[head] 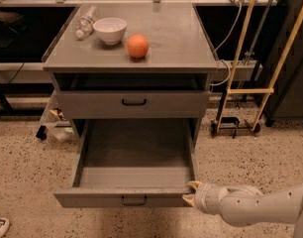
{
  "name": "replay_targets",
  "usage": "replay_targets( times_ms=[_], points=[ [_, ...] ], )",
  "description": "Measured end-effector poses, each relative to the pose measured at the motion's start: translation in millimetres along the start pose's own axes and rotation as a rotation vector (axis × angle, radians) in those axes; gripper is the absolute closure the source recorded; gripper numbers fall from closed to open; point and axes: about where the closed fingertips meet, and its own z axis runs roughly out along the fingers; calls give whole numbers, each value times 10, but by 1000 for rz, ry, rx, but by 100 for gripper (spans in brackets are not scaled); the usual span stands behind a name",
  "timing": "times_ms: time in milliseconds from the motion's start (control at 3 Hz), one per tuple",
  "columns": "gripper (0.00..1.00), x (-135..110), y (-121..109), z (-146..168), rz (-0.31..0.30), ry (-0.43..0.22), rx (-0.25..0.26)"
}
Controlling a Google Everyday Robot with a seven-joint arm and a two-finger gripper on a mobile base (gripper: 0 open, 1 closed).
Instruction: Open middle drawer
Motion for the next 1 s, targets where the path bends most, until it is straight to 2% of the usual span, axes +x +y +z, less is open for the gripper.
replay_targets(
  times_ms=[333,667,1000],
  points=[
    [11,0,0,0,0,0,0],
    [0,-1,0,1,0,0,0],
    [0,-1,0,0,0,0,0]
  ],
)
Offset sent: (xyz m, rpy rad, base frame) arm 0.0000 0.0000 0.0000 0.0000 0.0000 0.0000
